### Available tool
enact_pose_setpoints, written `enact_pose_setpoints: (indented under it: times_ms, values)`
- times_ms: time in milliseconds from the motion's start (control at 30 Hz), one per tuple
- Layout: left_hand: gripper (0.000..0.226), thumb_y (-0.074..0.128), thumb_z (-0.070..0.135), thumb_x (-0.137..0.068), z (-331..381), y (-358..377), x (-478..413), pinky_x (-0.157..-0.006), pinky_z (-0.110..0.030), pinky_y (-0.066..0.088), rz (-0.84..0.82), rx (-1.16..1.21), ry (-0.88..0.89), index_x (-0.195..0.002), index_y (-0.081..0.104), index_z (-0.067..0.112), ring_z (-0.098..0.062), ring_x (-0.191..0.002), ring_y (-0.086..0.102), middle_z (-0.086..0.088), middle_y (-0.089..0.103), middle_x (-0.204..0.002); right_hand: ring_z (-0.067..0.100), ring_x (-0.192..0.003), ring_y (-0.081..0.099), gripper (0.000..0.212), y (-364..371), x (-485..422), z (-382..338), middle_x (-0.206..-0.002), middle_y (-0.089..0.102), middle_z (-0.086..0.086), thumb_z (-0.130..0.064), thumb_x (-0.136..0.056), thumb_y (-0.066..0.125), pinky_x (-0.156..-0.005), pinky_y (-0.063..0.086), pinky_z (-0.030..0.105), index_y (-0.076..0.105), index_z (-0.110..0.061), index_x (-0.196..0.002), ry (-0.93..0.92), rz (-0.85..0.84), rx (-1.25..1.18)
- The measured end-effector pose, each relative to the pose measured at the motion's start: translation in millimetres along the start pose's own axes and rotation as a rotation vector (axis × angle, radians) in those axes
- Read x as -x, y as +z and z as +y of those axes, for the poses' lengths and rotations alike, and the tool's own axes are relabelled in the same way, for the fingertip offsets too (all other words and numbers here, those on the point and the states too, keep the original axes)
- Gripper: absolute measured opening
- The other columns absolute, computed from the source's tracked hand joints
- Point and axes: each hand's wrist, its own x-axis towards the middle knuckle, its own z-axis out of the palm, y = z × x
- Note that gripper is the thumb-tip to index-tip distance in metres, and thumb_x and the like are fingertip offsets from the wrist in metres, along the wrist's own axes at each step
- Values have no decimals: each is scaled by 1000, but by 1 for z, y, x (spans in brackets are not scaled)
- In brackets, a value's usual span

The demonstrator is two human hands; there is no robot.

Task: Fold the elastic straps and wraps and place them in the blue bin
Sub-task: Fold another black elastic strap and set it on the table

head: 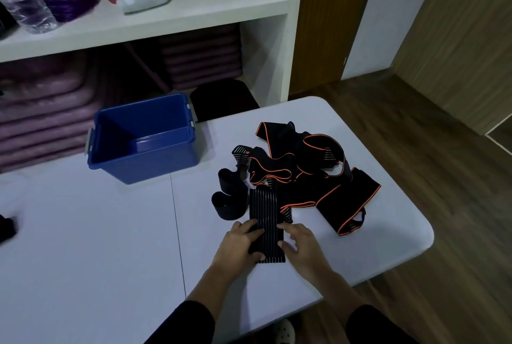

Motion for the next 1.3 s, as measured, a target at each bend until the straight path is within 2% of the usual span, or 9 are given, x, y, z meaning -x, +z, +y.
enact_pose_setpoints:
  times_ms: [200,300,400,567,733,867,1067,1200,1300]
  values:
    - [67,63,40,-78,-3,2,0,-103,-36,38,-23,-65,63,-137,44,15,-23,-119,39,-2,38,-143,14,-105,52,36,-3,-1,1,-109,52,-10,-21,-89,59,-93,47,34,56,-23,-125,-3,18,-13]
    - [55,53,40,-78,-1,7,6,-82,-39,52,96,-62,120,-124,57,10,-25,-96,54,-6,58,-120,16,-101,54,33,-6,-2,2,-107,54,-9,-18,-88,60,-90,49,36,58,-19,-121,-28,67,-23]
    - [38,40,31,-85,0,11,13,-75,-31,50,228,-20,115,-109,63,13,-16,-85,51,-2,64,-101,19,-98,57,32,-10,-4,3,-107,58,-3,-21,-87,58,-89,50,39,60,-15,-118,-30,112,-23]
    - [21,45,15,-95,-1,3,24,-75,-23,39,312,218,-90,-107,61,13,-16,-90,48,-3,64,-98,18,-103,56,32,-14,-8,1,-112,58,-1,-13,-89,57,-93,48,37,59,-14,-120,-9,156,-18]
    - [20,58,18,-89,-1,-32,29,-63,-14,37,500,388,-293,-108,64,17,-10,-68,52,8,51,-74,14,-108,53,31,-21,-19,-11,-115,57,-4,-16,-91,55,-96,47,34,57,-18,-121,-13,177,-53]
    - [20,58,21,-89,-1,-60,20,-62,-10,37,608,465,-350,-108,63,20,-5,-70,55,-3,60,-81,11,-103,54,28,-25,-37,-28,-110,54,-8,-19,-92,53,-90,50,32,56,-24,-119,-50,196,-74]
    - [18,56,19,-90,-14,-85,5,-70,-26,44,706,506,-388,-107,62,17,-19,-82,59,-5,65,-89,15,-103,52,27,-24,-84,-58,-108,55,-4,-18,-91,56,-93,48,36,59,-18,-117,-141,203,-89]
    - [18,56,18,-89,-27,-89,5,-72,-30,46,692,482,-424,-106,62,18,-21,-83,59,-4,66,-88,17,-104,53,29,-16,-96,-56,-106,58,-2,-24,-86,63,-93,47,37,61,-19,-114,-106,102,-22]
    - [16,57,16,-89,-33,-86,8,-71,-29,45,677,467,-426,-104,63,18,-22,-82,58,-1,65,-83,18,-112,49,41,-10,-84,-40,-118,56,1,-28,-83,67,-97,45,34,58,-18,-122,-59,-16,50]
